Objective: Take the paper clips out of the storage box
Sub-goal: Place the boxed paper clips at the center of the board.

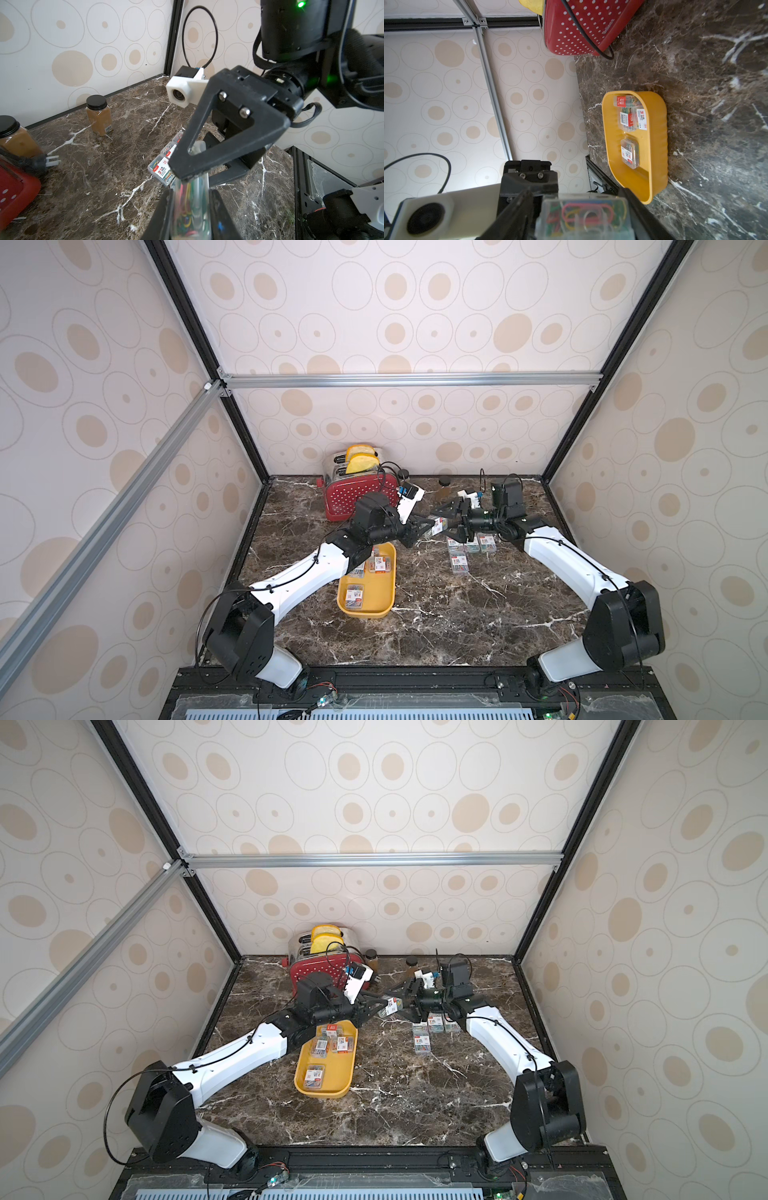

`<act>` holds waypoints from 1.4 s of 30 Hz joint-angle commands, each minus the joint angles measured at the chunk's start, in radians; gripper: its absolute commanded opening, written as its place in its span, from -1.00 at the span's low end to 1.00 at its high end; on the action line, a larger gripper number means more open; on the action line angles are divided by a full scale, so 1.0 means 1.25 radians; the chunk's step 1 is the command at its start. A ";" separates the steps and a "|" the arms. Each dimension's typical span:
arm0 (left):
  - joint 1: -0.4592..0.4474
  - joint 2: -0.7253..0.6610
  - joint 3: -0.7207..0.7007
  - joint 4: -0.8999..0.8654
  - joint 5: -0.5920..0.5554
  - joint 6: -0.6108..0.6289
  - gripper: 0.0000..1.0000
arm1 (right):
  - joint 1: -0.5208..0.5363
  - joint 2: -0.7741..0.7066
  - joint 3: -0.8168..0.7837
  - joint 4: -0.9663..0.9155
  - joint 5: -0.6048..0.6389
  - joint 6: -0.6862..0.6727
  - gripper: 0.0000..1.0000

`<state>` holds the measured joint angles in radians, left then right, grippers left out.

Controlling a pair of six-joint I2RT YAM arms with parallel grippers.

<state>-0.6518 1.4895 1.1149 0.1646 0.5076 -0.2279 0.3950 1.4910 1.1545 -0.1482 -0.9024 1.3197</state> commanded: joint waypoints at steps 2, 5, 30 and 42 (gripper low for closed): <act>0.000 -0.017 0.017 0.030 0.008 -0.010 -1.00 | 0.012 -0.030 0.018 -0.018 0.000 -0.015 0.19; 0.000 -0.014 0.020 0.029 0.010 -0.009 -1.00 | 0.015 -0.031 0.024 -0.036 0.007 -0.021 0.07; 0.028 -0.138 0.064 -0.329 -0.017 -0.099 0.28 | -0.107 0.111 0.245 -0.801 0.346 -0.806 -0.74; 0.029 -0.156 0.030 -0.322 -0.002 -0.138 0.27 | -0.107 0.216 0.178 -0.780 0.618 -0.882 -0.72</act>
<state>-0.6224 1.3098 1.1526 -0.2333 0.4927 -0.3782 0.2584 1.7290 1.3880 -1.1145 -0.2283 0.2661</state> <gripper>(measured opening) 0.637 0.539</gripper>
